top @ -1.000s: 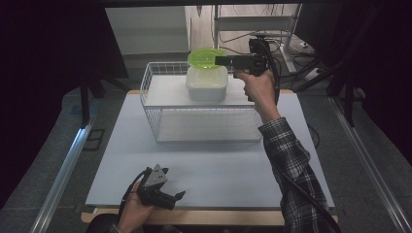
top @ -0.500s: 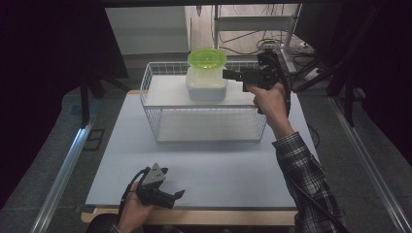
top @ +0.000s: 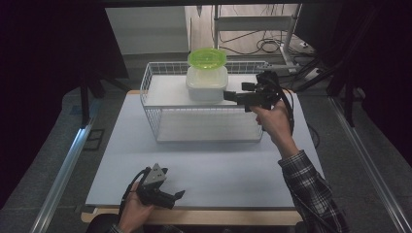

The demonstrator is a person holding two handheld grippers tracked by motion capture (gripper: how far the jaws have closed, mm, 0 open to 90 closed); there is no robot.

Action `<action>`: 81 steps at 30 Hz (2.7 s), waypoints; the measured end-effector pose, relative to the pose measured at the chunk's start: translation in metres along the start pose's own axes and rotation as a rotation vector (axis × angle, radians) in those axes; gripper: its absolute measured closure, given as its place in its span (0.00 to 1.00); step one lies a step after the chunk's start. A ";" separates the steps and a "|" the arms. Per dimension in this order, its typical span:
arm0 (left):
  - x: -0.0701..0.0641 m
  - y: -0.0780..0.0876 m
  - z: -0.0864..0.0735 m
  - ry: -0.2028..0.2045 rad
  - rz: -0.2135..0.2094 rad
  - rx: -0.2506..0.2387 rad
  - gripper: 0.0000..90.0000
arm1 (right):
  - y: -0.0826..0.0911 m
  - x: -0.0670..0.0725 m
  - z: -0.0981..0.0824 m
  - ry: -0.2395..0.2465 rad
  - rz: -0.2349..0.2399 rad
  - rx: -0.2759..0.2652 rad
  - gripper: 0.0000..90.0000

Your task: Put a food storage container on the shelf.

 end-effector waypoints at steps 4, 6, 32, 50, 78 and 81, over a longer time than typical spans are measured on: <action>0.000 0.000 0.000 -0.002 0.001 0.001 0.01 | 0.002 0.004 -0.011 0.017 0.002 0.008 0.08; 0.000 0.000 0.000 -0.001 0.002 0.002 0.01 | 0.003 0.007 -0.017 0.022 0.007 0.011 0.08; 0.000 0.001 0.000 -0.018 0.014 -0.012 0.01 | 0.010 0.028 -0.075 0.094 -0.003 0.037 0.03; -0.002 0.001 0.000 -0.029 0.012 -0.010 0.01 | 0.016 0.040 -0.116 0.133 -0.044 0.074 0.00; -0.002 0.002 0.001 -0.019 -0.019 -0.021 0.00 | 0.023 0.053 -0.169 0.133 -0.068 0.136 0.00; -0.002 0.001 0.001 -0.017 -0.022 -0.020 0.00 | 0.025 0.053 -0.173 0.132 -0.077 0.139 0.00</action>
Point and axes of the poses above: each handheld gripper's, and its own axes: y roughly backward along the jaws, z roughly out of its top, x roughly to its left, the point moved 5 cm from there along -y, roughly forward along the jaws, and after that the axes turned 13 degrees about y, right-handed, at the moved point
